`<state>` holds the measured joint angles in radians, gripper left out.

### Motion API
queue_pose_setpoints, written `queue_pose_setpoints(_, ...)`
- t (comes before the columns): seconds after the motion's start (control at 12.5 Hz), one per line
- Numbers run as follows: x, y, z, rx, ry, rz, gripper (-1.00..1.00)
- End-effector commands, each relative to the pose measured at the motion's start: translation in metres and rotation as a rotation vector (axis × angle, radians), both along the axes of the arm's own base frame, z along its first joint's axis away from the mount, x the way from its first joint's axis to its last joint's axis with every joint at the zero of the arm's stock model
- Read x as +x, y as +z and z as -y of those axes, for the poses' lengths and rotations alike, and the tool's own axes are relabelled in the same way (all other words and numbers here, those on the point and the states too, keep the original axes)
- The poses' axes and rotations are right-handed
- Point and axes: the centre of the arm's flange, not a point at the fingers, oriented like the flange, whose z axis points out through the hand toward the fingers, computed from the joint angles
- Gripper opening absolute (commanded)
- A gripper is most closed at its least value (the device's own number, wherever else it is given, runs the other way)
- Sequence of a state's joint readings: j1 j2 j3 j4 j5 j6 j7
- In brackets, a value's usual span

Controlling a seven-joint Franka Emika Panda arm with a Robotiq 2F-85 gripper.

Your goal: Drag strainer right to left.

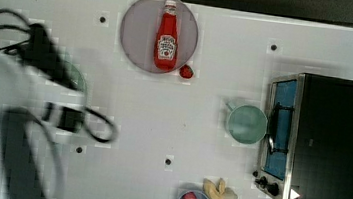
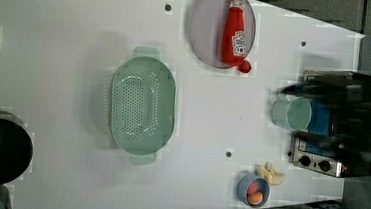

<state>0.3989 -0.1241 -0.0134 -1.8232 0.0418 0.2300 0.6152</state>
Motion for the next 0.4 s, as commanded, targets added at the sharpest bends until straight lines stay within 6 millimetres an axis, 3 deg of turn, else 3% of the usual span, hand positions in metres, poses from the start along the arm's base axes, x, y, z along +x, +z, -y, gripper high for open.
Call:
queue_pose_setpoints(0.08,0.017,-0.026,0.117,-0.054,0.133,-0.1,1.0)
queue_pose_setpoints(0.24,0.014,-0.02,0.173,-0.087,0.163,-0.115,1.0)
queue_pose_setpoints(0.4,0.014,-0.02,0.216,-0.108,0.184,-0.124,1.0)
